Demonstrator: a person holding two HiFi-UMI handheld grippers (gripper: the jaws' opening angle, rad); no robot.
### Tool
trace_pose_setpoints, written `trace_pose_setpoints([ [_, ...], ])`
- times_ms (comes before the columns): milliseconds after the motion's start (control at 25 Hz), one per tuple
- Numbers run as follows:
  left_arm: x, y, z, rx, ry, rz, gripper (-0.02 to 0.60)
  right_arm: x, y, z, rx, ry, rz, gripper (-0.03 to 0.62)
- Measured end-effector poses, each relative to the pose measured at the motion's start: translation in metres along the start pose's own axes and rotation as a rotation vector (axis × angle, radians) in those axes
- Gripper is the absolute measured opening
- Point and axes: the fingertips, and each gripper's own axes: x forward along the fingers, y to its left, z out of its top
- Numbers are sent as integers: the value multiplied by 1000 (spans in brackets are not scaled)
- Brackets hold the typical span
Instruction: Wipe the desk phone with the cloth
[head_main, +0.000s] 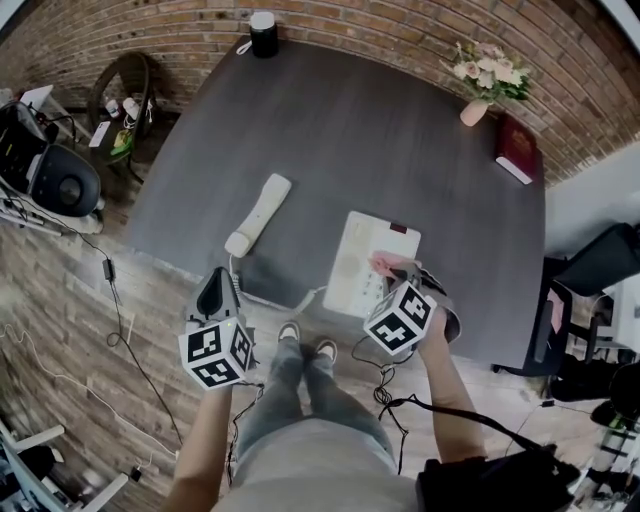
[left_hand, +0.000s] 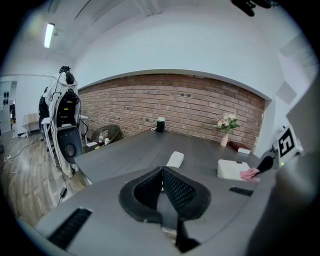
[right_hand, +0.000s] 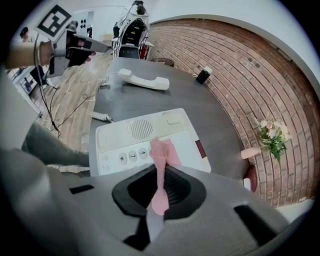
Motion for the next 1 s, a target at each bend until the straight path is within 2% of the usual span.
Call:
trace_pose_setpoints([
  [1000,-15,-8,-16,33,17,-42,5,-10,54,-17,19,10,52,17],
])
